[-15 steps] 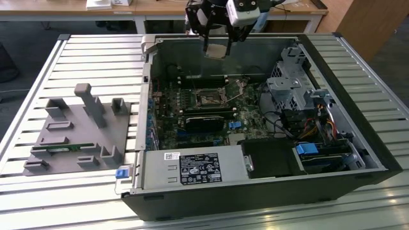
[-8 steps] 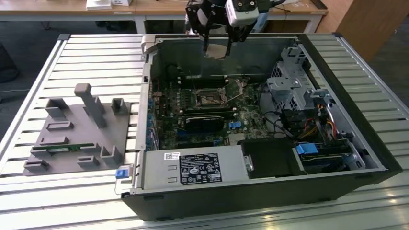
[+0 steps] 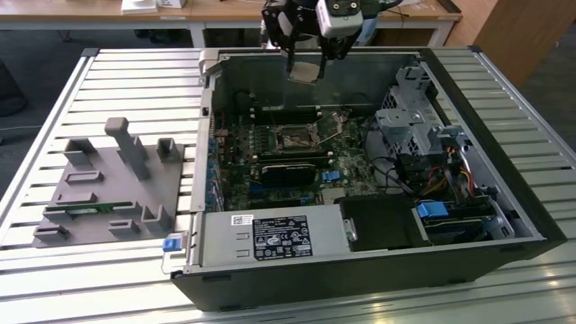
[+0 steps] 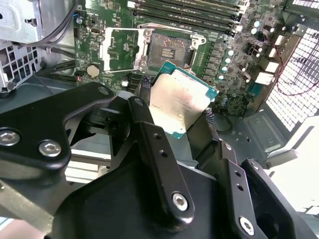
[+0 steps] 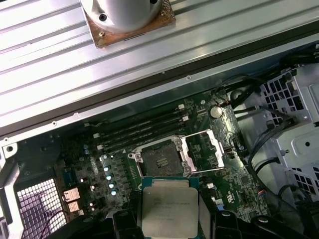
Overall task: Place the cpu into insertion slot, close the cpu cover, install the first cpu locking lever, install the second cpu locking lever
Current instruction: 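Place the cpu into insertion slot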
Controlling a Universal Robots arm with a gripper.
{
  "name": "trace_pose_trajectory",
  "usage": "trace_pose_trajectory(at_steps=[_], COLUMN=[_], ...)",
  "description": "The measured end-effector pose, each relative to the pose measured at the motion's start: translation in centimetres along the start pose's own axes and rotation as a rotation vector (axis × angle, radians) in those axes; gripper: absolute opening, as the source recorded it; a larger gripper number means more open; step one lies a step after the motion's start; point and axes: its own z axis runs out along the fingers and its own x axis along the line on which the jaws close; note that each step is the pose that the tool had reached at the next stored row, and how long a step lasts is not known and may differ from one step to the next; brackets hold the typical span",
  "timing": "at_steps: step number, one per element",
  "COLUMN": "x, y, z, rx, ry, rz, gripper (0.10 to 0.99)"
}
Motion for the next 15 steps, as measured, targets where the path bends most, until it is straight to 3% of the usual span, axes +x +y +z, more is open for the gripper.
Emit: trace_pose_trajectory(at_steps=[15], x=[0.00], y=[0.00], z=[0.02], rx=[-0.001], ry=[-0.0033], rz=[0.037], gripper=[0.541])
